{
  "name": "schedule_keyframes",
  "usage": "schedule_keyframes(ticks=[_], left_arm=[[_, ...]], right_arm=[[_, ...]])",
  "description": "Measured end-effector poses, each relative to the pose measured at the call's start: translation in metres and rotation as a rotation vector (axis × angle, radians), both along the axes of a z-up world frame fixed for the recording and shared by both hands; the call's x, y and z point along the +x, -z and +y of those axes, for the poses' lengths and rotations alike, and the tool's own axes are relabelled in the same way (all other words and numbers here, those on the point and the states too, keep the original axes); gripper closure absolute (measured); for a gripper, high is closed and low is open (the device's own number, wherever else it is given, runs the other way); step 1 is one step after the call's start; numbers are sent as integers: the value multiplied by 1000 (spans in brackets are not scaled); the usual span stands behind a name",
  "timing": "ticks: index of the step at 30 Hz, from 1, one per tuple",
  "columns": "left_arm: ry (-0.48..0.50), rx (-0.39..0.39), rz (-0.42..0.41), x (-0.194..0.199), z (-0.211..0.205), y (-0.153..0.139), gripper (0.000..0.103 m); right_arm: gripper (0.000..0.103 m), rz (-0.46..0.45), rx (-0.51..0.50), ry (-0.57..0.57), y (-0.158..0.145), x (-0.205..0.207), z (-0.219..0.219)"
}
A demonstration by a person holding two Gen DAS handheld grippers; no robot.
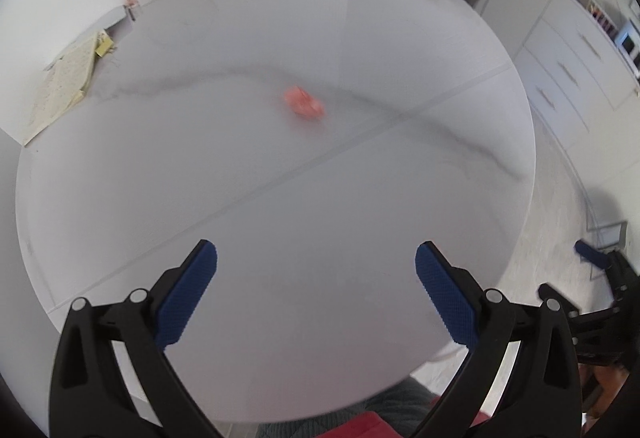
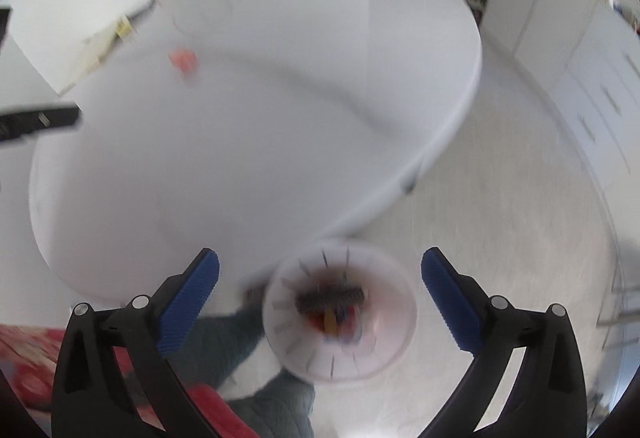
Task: Collect trash
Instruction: 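Grasp the pink crumpled tissue with the right gripper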
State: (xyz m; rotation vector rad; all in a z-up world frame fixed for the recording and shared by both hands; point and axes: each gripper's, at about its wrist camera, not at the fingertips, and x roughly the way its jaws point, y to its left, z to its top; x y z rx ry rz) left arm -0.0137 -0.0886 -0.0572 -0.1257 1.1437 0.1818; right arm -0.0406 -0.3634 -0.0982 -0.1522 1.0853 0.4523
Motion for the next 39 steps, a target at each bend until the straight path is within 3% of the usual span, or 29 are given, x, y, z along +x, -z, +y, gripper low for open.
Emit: schedule_keyframes(ticks=[5, 13, 20, 31, 39], left_arm=[[-16, -17, -19, 13, 25, -7, 8], [-13, -31, -13, 16, 26, 0, 8], [-9, -53, -12, 13, 28, 1, 8], [-34, -32, -28, 27, 78, -2, 8], [-16, -8, -5, 53, 116, 16, 8]], right_arm=[[2, -83, 20, -20, -34, 22, 27], [2, -42, 30, 4, -33, 24, 14], [2, -45, 20, -52, -38, 29, 38], [2, -27, -8, -179, -35, 78, 130], [3, 20, -30, -265, 6, 128, 220]])
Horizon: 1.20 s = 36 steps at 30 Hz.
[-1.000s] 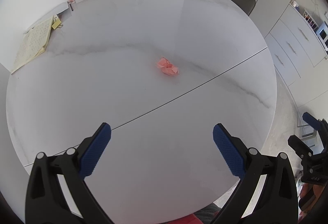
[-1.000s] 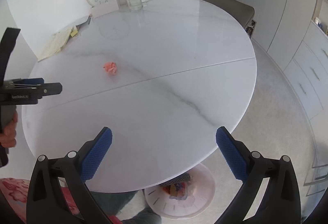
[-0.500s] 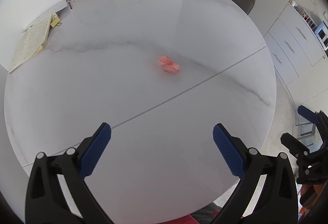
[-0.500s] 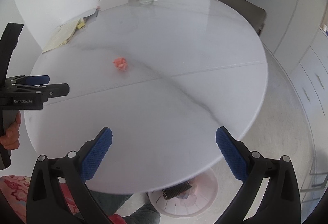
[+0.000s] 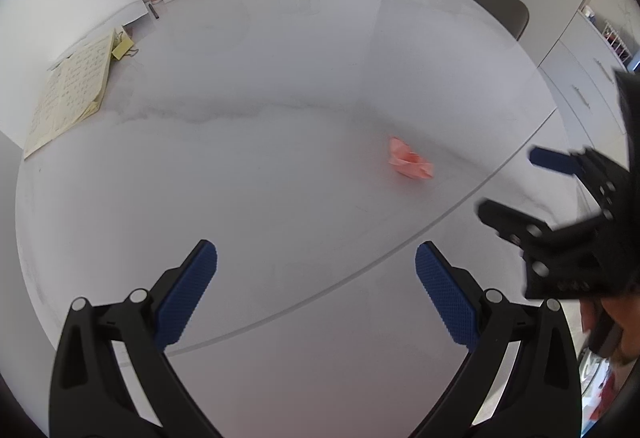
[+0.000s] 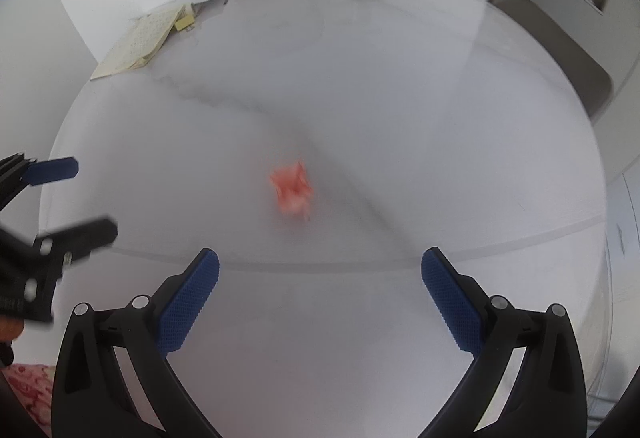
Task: Collect trash
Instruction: 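Grasp the pink crumpled tissue with the right gripper, then carry the pink tissue over the white bin and open the right gripper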
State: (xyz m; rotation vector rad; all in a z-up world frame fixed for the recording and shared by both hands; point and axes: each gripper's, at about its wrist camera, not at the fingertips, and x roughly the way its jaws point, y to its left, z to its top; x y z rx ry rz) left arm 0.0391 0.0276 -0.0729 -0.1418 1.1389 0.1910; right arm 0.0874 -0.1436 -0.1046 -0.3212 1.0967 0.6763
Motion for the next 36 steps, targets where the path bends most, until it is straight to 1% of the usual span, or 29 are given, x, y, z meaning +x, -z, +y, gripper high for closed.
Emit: schedule_keyframes(ticks=[3, 9, 12, 14, 15, 16, 18, 20, 24, 28, 33, 36], left_arm=[[8, -3, 9, 10, 11, 9, 8], [19, -18, 36, 28, 24, 26, 8], [18, -29, 41, 29, 28, 30, 8], [17, -33, 44, 29, 30, 31, 8], [17, -33, 46, 29, 31, 32, 8], [17, -34, 48, 29, 32, 33, 8], [15, -35, 53, 28, 32, 34, 8], [15, -34, 54, 28, 32, 33, 8], [31, -23, 45, 26, 23, 28, 8], [64, -23, 33, 24, 6, 22, 8], [137, -41, 13, 20, -35, 13, 8], [198, -48, -1, 13, -70, 7, 8]], right_arm=[[3, 13, -21, -23, 15, 13, 24], [20, 66, -71, -47, 44, 29, 54], [34, 85, -92, -47, 53, 31, 58], [53, 105, -105, -41, 58, 32, 59], [58, 116, -110, -40, 60, 33, 59], [66, 122, -114, -38, 62, 32, 59], [68, 119, -107, -34, 61, 32, 58], [77, 121, -93, -32, 59, 32, 57], [77, 105, -66, -6, 46, 26, 47], [77, 74, -46, 26, 23, 14, 25], [77, 36, -28, 77, -5, -13, -19], [77, 24, -23, 117, -20, -34, -57]])
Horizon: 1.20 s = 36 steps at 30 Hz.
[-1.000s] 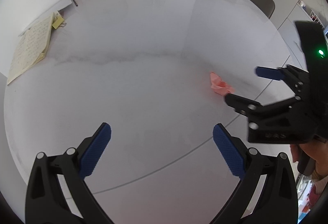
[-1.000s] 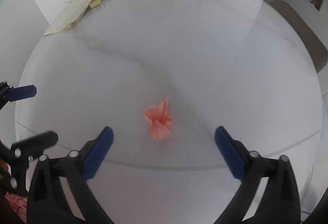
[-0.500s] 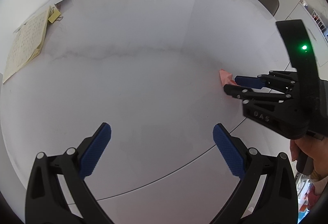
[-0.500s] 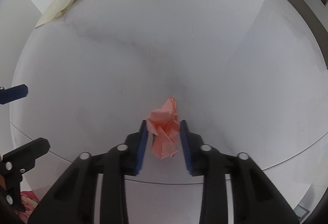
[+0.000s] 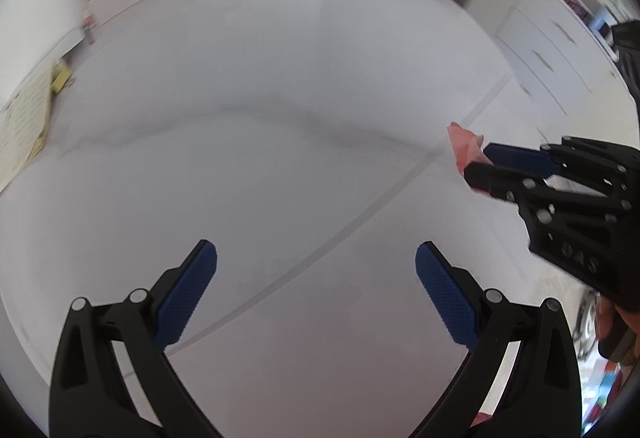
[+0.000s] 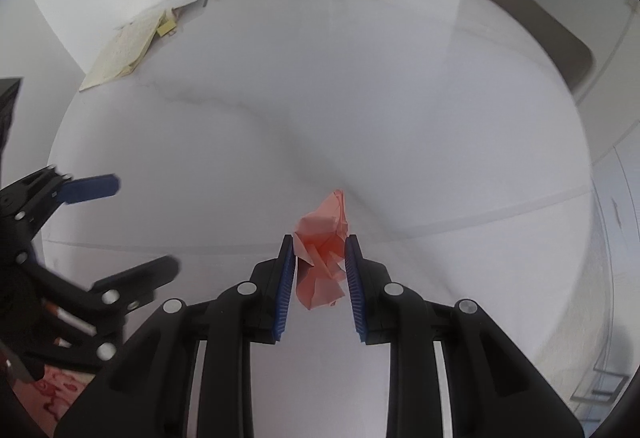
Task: Collect trash
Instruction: 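Carry the pink tissue over the white bin and open the right gripper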
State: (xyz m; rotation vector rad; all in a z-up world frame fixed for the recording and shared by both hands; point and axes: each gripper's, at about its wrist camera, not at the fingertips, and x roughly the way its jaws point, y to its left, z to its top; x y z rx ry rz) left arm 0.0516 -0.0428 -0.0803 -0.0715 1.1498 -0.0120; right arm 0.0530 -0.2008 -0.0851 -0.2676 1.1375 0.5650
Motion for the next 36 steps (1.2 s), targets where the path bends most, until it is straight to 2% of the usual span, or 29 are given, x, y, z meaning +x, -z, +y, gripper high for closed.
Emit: schedule_keyframes(ticks=[8, 12, 18, 22, 26, 36], left_arm=[[165, -18, -11, -29, -108, -4, 8], [213, -11, -14, -48, -155, -4, 8], [230, 6, -17, -68, -193, -4, 8], [235, 21, 4, -71, -197, 1, 8], [231, 31, 48, -76, -199, 12, 8], [309, 25, 156, -102, -225, 64, 8]], right_arm=[[75, 5, 5, 127, -13, -59, -112], [74, 9, 17, 174, -14, -82, -158], [73, 3, 48, 183, -15, -104, -198], [70, 7, 77, 177, -10, -115, -214], [69, 42, 80, 159, 12, -129, -225], [68, 194, 3, 137, 114, -147, -228]])
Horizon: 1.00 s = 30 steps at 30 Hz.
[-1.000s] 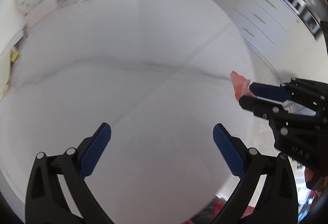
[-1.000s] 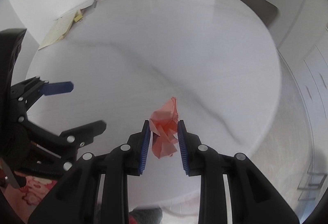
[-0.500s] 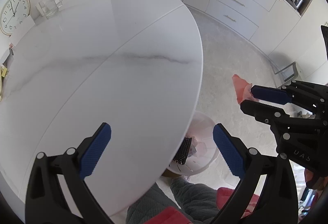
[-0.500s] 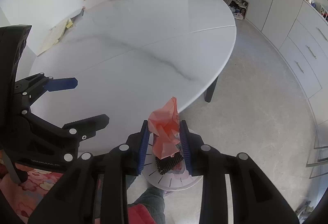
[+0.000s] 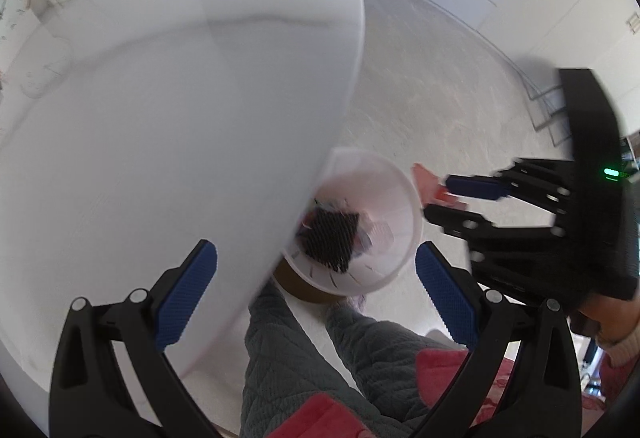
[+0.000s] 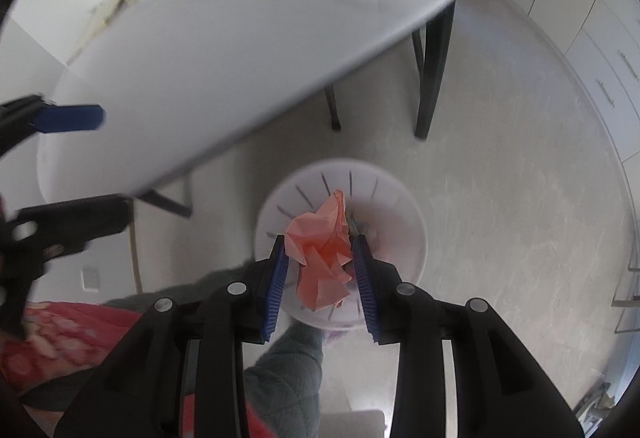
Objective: Collect trash
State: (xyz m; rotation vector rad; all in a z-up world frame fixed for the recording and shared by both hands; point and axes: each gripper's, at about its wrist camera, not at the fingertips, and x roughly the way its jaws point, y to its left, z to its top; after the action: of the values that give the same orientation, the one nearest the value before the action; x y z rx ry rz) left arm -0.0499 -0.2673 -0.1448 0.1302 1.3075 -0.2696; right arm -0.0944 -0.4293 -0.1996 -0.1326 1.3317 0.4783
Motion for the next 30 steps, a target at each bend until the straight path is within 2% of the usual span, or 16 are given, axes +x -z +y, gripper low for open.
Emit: schedule_keyframes(ticks=[5, 6, 7, 8, 10, 15, 19, 23, 26, 30], left_arm=[[28, 27, 25, -2, -9, 20, 8], [25, 30, 28, -3, -10, 22, 8], [23, 31, 32, -3, -10, 24, 8], [22, 30, 34, -6, -8, 25, 8], [20, 33, 37, -6, -5, 26, 8], [18, 42, 27, -6, -7, 26, 8], [10, 50, 0, -9, -5, 18, 8], [-17, 45, -52, -10, 5, -5, 8], [-50, 37, -103, -10, 16, -30, 8], [-105, 41, -168, -14, 32, -57, 8]], right_arm=[[68, 46, -8, 0, 40, 4, 3], [65, 52, -6, 0, 45, 6, 4], [55, 57, -6, -1, 49, 5, 1], [40, 62, -9, -2, 53, 6, 3], [30, 61, -23, -2, 57, 6, 4], [22, 57, -33, 26, 50, 7, -2], [18, 17, -42, 80, 23, 9, -13], [7, -71, -6, 126, -28, 14, -21], [2, -140, 22, 138, -67, 17, -22], [2, -203, 42, 113, -105, 21, -11]])
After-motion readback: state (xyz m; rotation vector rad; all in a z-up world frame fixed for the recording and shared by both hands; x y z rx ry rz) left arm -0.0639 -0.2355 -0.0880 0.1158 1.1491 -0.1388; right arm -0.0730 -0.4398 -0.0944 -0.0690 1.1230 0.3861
